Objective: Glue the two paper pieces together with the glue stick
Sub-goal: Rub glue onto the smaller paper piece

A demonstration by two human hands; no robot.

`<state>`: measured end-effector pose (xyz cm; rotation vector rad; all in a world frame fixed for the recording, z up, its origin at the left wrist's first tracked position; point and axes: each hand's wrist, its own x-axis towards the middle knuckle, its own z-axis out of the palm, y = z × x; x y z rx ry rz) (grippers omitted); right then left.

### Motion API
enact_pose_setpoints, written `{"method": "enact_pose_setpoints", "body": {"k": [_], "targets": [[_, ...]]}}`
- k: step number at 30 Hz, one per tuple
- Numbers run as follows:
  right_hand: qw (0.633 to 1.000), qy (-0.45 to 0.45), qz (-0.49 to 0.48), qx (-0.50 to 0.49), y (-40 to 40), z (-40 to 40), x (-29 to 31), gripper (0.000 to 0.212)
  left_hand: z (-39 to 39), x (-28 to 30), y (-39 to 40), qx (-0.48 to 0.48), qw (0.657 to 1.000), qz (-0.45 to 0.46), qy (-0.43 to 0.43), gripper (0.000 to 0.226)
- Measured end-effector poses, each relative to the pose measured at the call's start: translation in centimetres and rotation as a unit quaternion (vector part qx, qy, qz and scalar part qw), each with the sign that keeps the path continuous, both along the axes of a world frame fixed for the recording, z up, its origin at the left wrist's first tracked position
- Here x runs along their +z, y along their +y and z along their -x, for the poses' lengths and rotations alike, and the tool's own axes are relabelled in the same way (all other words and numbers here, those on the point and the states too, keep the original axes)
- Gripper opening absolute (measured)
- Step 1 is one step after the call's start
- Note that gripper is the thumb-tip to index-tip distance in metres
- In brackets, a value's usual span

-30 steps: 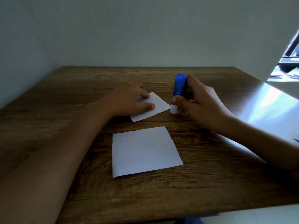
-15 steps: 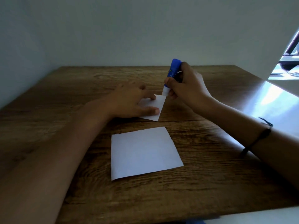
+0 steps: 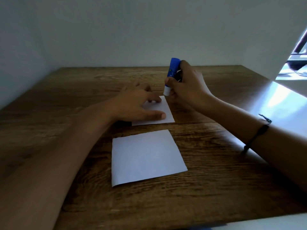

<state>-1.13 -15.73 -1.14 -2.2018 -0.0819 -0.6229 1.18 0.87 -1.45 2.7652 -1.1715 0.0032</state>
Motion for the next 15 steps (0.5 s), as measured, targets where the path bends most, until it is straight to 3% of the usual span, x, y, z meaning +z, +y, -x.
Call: {"method": "enact_pose_setpoints", "body": {"k": [5,15], "targets": [[0.999,0.001,0.037,0.013,0.7,-0.4,-0.1,0.021,-0.1,-0.1,0.0,-0.004,1.000,0.003,0.003,0.070],[0.996,-0.003,0.093,0.002,1.3,-0.9,-0.3,0.031,-0.2,-0.2,0.2,-0.006,1.000,0.006,0.005,0.065]]}}
